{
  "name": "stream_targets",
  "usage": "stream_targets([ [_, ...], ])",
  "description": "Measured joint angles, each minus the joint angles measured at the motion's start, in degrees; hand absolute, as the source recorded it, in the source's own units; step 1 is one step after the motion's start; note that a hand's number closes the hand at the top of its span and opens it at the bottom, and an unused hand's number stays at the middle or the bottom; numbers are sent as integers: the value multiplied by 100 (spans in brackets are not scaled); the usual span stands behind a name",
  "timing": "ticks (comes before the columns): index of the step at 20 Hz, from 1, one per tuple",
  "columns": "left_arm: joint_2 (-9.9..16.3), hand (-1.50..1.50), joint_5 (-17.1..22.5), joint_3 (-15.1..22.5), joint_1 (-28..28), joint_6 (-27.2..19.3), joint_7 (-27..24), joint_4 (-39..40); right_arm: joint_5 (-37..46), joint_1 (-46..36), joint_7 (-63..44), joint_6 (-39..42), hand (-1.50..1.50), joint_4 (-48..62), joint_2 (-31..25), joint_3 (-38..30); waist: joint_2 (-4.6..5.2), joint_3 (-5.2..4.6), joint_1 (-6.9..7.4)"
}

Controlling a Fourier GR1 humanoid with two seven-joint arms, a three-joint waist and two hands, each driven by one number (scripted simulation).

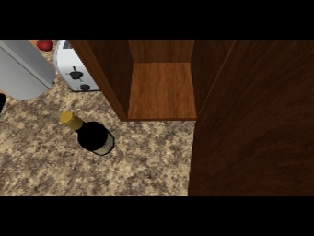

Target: Pick up the wine, place it into the cabinet and close the cabinet

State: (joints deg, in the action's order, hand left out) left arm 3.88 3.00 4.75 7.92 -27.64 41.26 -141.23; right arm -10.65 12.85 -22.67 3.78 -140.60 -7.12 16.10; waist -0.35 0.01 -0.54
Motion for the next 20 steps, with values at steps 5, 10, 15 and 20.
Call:
stream_targets([
  [5, 101, -150, -136, -90, 150, -179, 319, -65, 126, 33, -47, -114, -150, -87, -18, 170, -6, 0, -5],
  [10, 228, -150, -150, -372, 126, -164, 345, -91, 213, 73, -168, -235, -150, -278, -53, 245, -7, -5, 1],
  [15, 209, -150, -137, -550, 5, -68, 112, -40, 306, 28, -219, -340, -150, -350, -65, 261, 3, -7, -3],
  [20, 192, -150, -37, -770, -224, 68, -70, 56, 360, 64, -174, -375, -150, -355, -47, 246, 14, -5, 8],
])
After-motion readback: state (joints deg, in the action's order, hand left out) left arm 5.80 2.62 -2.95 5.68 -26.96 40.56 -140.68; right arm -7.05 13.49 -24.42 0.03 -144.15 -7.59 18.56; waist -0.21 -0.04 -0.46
